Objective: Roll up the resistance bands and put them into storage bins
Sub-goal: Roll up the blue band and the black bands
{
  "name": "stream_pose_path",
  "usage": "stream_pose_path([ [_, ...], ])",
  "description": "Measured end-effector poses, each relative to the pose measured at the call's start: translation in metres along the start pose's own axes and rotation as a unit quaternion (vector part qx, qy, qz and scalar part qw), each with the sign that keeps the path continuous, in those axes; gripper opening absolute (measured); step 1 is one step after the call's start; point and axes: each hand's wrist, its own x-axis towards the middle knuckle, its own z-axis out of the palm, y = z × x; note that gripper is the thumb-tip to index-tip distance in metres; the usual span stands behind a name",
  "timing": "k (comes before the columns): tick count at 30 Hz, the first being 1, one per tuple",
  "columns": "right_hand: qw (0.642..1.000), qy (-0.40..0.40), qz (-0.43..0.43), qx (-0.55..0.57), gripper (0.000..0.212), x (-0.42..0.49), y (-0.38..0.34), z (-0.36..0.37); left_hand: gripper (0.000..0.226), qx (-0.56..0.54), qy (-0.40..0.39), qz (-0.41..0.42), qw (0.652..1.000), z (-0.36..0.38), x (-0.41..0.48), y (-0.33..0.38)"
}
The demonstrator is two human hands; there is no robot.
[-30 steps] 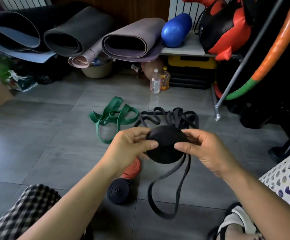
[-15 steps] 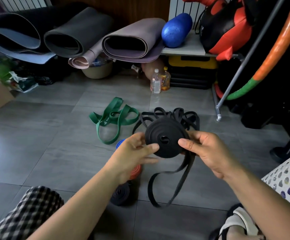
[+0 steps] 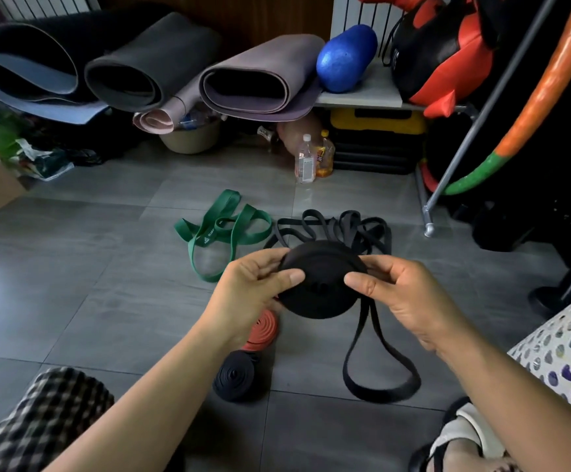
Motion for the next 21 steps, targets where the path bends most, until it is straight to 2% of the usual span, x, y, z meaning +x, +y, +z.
stream_pose_path([
  [4, 0.999, 0.016, 0.009, 0.032, 0.017, 0.003, 0.005, 0.004, 0.019, -0.11, 0.029, -0.021, 0.993, 0.007, -0.001, 0.003],
  [8, 0.988, 0.054, 0.014, 0.142, 0.014, 0.002, 0.02, 0.025, 0.027, -0.255, 0.064, -0.047, 0.964, 0.018, -0.002, -0.003],
  [10, 0.978, 0.062, 0.024, 0.196, 0.02, 0.003, 0.026, 0.031, 0.019, -0.294, 0.085, -0.078, 0.949, 0.026, -0.006, -0.012],
  [13, 0.979, 0.049, 0.062, 0.186, 0.02, 0.005, 0.028, 0.026, 0.011, -0.316, 0.067, -0.123, 0.938, 0.024, -0.008, -0.022],
  [15, 0.986, 0.026, 0.068, 0.149, 0.014, 0.006, 0.023, 0.018, 0.012, -0.246, 0.019, -0.136, 0.959, 0.01, -0.004, -0.018],
  [17, 0.999, 0.002, 0.046, 0.015, 0.015, 0.008, 0.017, 0.007, 0.026, -0.056, -0.02, -0.086, 0.995, -0.005, 0.002, -0.009],
  [19, 0.979, -0.035, 0.018, -0.202, 0.012, 0.008, 0.012, -0.003, 0.044, 0.072, -0.059, -0.035, 0.995, -0.013, 0.006, -0.002],
  [20, 0.961, -0.059, 0.004, -0.271, 0.012, 0.007, 0.011, -0.004, 0.046, 0.105, -0.091, -0.033, 0.99, -0.013, 0.007, -0.001],
  [21, 0.953, -0.078, -0.003, -0.293, 0.012, 0.006, 0.011, -0.003, 0.042, 0.133, -0.115, -0.041, 0.984, -0.012, 0.006, 0.0],
])
